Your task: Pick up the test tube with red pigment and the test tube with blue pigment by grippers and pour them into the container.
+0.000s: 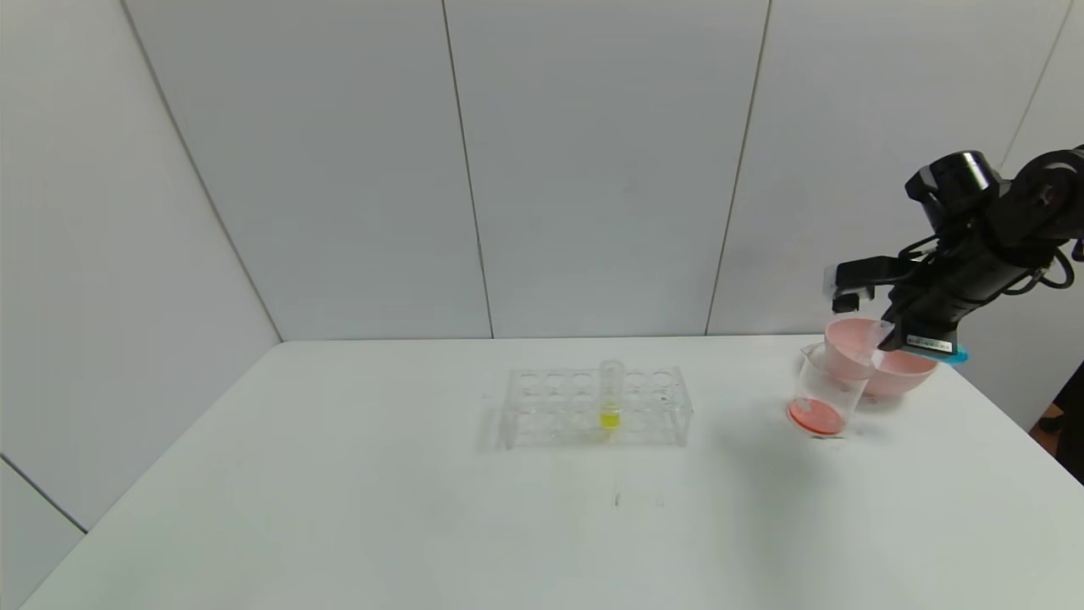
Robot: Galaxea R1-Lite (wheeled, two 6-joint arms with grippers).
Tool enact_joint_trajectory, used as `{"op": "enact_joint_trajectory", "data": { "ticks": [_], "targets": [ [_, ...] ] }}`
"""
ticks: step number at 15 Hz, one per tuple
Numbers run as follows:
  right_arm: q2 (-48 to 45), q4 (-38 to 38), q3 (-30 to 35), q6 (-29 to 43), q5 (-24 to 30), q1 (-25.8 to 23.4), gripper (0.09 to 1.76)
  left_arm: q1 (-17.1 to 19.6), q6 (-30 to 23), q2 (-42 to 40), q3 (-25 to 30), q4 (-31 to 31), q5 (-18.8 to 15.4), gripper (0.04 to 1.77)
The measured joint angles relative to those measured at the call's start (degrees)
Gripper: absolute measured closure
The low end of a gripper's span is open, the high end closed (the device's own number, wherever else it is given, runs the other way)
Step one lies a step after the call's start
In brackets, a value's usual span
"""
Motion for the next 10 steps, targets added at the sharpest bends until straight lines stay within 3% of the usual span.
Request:
{"op": "enact_joint_trajectory", "data": {
  "ticks": [10],
  "targets": [
    [0.9, -0.6, 0.0, -3.2, -8.2, 3.9, 1.36, 0.0, 0.0, 0.0, 0.0, 0.0, 0.0, 0.05]
  ]
}}
